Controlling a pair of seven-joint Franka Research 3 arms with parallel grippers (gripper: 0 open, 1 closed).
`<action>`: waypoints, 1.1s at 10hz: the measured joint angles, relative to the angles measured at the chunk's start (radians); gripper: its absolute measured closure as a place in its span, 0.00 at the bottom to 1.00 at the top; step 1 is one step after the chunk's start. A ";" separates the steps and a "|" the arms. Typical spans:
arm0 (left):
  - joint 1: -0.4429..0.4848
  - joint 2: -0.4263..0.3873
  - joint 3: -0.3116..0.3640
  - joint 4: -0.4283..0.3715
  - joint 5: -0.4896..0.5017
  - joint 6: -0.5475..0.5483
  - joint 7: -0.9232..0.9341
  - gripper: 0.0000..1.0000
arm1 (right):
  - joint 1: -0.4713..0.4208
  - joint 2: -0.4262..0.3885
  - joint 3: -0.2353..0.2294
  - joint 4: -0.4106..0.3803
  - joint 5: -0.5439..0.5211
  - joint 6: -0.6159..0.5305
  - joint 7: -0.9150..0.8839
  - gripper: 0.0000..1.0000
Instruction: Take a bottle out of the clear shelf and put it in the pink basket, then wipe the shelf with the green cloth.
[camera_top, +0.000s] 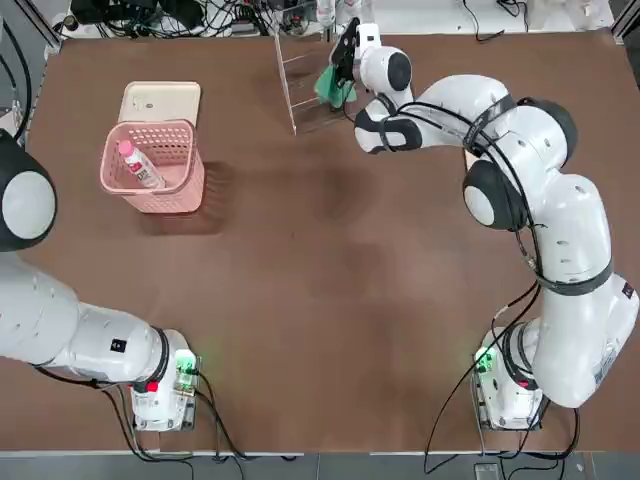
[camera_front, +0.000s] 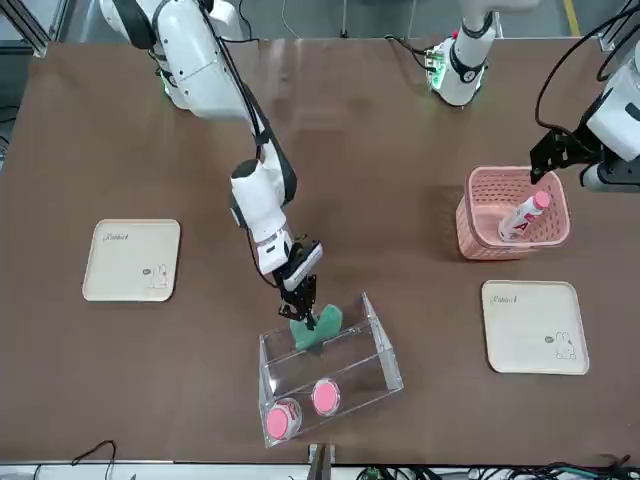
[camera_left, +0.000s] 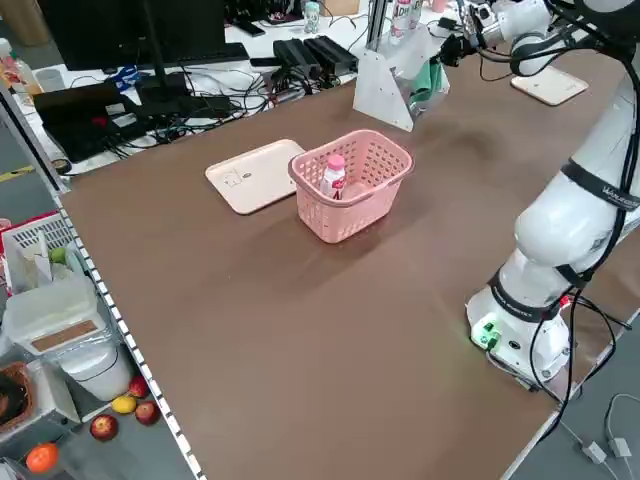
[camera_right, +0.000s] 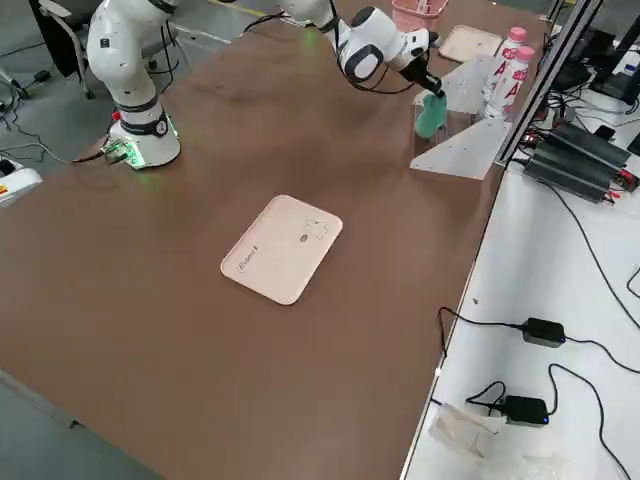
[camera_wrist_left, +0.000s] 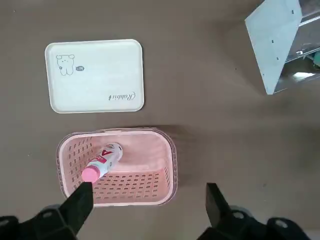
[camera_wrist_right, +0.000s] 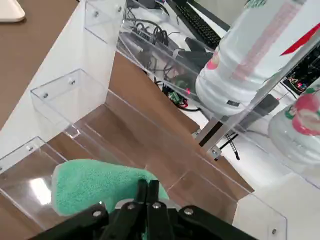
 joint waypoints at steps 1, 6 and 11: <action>0.000 0.000 0.000 0.000 0.000 0.000 0.000 0.00 | 0.000 0.011 0.000 0.002 0.000 0.005 0.000 0.98; 0.000 0.000 0.000 0.000 0.000 0.000 0.000 0.00 | 0.034 0.063 0.009 0.048 0.083 0.024 0.008 0.98; 0.000 0.000 0.000 0.000 0.000 0.000 0.001 0.00 | 0.099 0.120 0.014 0.154 0.249 0.025 0.010 0.98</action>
